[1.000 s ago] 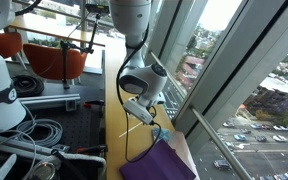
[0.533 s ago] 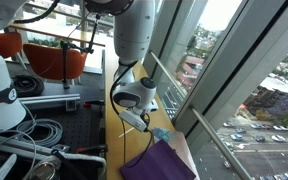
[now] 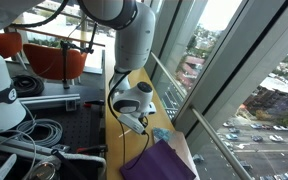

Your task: Put the straw inside the plastic cup

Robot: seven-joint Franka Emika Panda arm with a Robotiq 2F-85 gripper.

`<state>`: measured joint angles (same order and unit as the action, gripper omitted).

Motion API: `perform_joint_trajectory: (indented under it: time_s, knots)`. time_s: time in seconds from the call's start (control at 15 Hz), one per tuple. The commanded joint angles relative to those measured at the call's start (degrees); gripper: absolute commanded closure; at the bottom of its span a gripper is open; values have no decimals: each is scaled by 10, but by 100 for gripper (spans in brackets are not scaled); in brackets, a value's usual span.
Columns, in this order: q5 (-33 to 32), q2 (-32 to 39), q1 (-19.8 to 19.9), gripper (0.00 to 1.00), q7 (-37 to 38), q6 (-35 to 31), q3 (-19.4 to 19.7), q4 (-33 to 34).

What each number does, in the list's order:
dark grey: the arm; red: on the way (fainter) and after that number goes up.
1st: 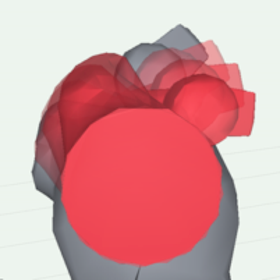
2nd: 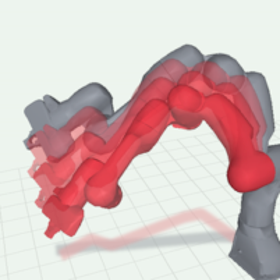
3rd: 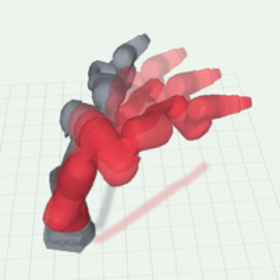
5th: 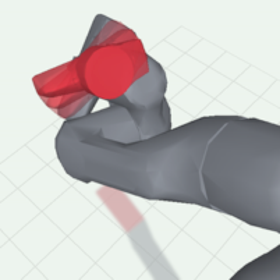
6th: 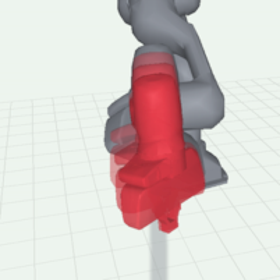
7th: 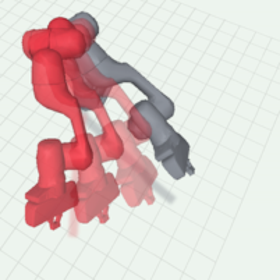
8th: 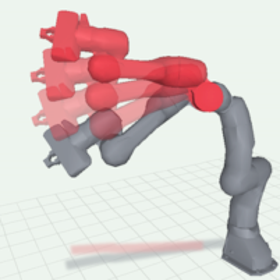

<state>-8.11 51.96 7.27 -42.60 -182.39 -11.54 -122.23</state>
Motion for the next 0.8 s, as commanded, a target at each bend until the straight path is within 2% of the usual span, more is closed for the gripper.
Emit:
perform_joint_trajectory:
  time_s: [0.0,0.07,0.27,0.6,0.73]
  knots:
    - [-40,7,-1,73,44,-5,11,18]
    - [-47,7,-1,82,51,-5,13,20]
    - [-62,6,1,100,69,-3,17,27]
    - [-82,1,-2,100,90,1,29,35]
    - [-78,-17,-20,100,113,14,46,31]
